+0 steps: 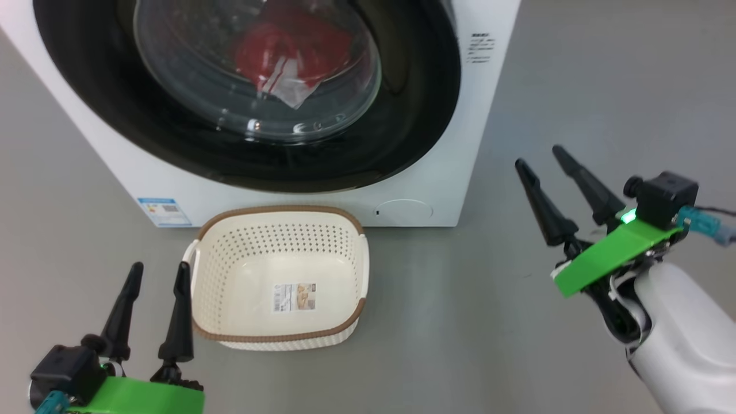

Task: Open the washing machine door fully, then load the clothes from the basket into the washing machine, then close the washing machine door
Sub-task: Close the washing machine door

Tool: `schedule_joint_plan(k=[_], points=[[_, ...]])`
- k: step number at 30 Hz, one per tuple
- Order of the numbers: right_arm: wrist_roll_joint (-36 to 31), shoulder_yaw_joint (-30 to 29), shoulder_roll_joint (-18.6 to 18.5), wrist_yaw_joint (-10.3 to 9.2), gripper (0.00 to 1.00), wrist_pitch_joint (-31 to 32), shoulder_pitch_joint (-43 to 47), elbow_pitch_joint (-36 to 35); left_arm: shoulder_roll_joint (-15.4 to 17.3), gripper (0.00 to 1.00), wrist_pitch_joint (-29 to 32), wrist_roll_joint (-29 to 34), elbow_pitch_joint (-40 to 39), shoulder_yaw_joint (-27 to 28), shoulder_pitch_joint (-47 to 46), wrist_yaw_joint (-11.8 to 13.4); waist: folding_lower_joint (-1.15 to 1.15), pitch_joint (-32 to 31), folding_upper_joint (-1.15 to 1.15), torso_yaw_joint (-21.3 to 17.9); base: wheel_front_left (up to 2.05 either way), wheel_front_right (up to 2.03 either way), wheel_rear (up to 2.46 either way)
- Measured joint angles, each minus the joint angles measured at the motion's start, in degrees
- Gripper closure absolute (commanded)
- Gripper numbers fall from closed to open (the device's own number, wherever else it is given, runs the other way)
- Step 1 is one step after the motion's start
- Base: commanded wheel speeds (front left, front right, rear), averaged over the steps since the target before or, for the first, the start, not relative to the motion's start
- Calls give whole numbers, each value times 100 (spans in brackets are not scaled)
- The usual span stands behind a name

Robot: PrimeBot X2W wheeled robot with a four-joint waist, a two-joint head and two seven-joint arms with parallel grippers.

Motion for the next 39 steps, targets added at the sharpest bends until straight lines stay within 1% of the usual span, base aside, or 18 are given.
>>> schedule_joint_plan(k=[2, 11, 21, 29, 39], points=[[-49, -27, 42, 0, 0, 0, 206, -100, 0, 0, 0, 1, -16, 60, 41, 0, -1, -69, 0, -108, 0, 0, 0], [-181, -178, 157, 0, 0, 0, 756, -331, -4, 0, 0, -19, -88, 110, 210, 0, 0, -242, 0, -368, 0, 0, 0], [-495, -679, 276, 0, 0, 0, 1482, -541, 9, 0, 0, -159, -144, 112, 443, -1, 0, -447, 0, -562, 0, 0, 0], [-721, -1029, 401, 0, 0, 0, 1801, -617, 30, 0, 0, -166, -162, 103, 477, -1, 0, -452, 0, -604, 0, 0, 0], [-846, -1117, 506, 0, 0, 0, 1829, -617, 58, 0, 0, -164, -167, 91, 476, -1, 0, -442, 0, -559, 0, 0, 0]])
